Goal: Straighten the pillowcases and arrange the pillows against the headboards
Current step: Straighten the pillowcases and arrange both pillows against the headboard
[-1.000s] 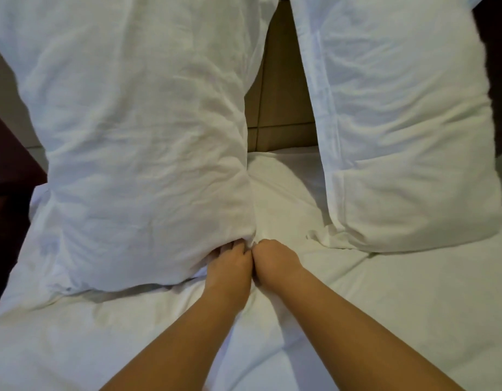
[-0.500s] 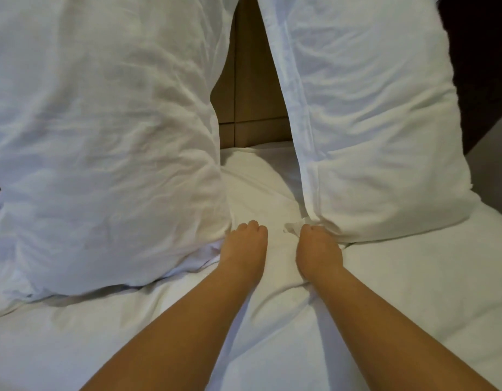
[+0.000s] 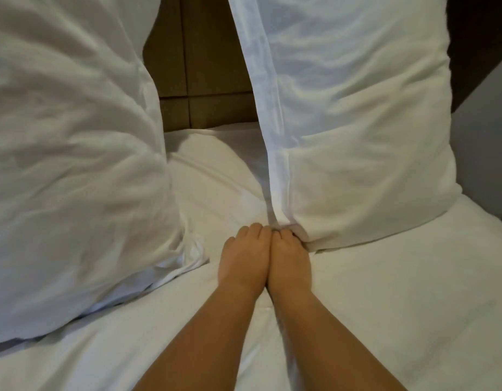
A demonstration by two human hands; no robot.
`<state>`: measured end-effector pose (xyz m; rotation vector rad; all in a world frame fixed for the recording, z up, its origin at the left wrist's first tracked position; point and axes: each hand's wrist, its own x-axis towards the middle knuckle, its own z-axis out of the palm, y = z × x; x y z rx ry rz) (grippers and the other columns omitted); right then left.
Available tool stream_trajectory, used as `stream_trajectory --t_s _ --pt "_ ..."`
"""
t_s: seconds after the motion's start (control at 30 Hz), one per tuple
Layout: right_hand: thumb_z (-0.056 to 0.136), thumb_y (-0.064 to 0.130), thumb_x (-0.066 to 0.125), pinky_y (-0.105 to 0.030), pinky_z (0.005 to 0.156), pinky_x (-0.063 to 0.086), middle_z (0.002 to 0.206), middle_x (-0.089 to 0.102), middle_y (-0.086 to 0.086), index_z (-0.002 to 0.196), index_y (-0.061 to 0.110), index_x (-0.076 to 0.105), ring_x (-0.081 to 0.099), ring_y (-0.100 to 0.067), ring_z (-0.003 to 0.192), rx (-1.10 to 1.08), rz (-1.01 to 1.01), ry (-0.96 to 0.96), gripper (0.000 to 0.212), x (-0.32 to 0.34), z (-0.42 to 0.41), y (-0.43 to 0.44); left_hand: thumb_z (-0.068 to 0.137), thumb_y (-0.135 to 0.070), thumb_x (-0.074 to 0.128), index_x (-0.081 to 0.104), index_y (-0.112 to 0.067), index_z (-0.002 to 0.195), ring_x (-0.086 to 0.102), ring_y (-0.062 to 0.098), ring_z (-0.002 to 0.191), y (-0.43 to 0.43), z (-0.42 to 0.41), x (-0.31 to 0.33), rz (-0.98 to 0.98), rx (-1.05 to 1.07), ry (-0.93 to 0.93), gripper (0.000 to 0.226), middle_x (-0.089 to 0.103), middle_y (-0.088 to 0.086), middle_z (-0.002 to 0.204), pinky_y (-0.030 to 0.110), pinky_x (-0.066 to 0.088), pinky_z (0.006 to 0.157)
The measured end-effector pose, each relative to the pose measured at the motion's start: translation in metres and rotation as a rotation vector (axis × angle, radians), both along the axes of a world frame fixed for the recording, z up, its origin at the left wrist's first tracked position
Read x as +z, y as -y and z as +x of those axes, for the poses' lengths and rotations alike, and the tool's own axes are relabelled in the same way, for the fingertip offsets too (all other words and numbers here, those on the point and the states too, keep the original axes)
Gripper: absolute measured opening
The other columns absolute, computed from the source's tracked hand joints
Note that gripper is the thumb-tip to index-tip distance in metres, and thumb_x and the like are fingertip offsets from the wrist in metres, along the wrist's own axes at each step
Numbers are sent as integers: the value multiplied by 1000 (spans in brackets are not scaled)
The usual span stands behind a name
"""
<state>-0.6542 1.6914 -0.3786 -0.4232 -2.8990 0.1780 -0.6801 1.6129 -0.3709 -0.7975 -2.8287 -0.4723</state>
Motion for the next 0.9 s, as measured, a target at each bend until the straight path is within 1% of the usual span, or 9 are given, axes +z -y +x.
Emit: stream_trajectory --t_s 0.13,0.27,0.33,0.4,0.43,0.5,0.57,0.7,0.9 --pt "52 8 86 -25 59 54 69 65 -1 69 16 66 64 -15 62 4 19 15 28 -2 -1 -2 53 -14 83 61 -20 68 57 18 54 -3 -4 -4 -4 -8 49 28 58 -1 66 29 44 43" --pt "45 10 88 -24 59 52 64 62 2 61 20 61 62 -13 59 4 77 105 33 1 -1 -1 44 -10 85 55 -19 58 54 18 47 -2 1 6 -29 -41 84 34 55 -1 56 29 39 42" --pt "40 10 90 -23 52 50 57 59 3 52 21 58 60 -13 53 13 112 128 36 9 3 0 62 -14 80 59 -20 68 60 19 63 2 6 21 -81 -48 119 22 62 -1 69 31 43 56" --pt "40 10 90 -24 48 49 53 59 3 48 21 57 59 -14 51 50 135 176 35 24 9 4 88 -16 58 60 -20 91 59 20 93 6 12 30 -194 -44 155 6 64 0 96 31 41 79" --pt "49 12 87 -26 54 51 59 62 1 52 21 61 61 -16 57 59 153 249 27 33 14 6 92 -15 52 60 -21 97 57 21 101 8 14 33 -229 -54 176 11 63 0 104 32 39 85" --pt "78 14 68 -33 80 49 90 67 -4 80 16 70 62 -23 88 94 212 404 4 54 22 12 94 -15 48 61 -22 102 55 22 107 13 20 43 -300 -86 189 17 63 1 109 33 37 92" --pt "90 12 51 -36 95 40 113 61 -10 103 10 66 54 -28 109 170 280 503 20 68 31 10 94 -16 49 62 -20 107 53 23 111 18 31 54 -347 -121 199 19 62 3 113 35 36 96" --pt "93 19 49 -38 97 39 123 55 -12 115 9 63 50 -29 115 265 361 614 27 96 49 22 96 -28 45 55 -21 124 43 28 120 45 60 71 -373 -156 195 31 50 5 126 41 30 101" --pt "93 15 44 -35 95 41 122 55 -8 115 14 59 51 -26 115 332 195 329 26 140 69 86 94 -30 48 47 -21 128 41 27 122 116 87 121 -372 22 115 35 47 5 129 40 31 101"
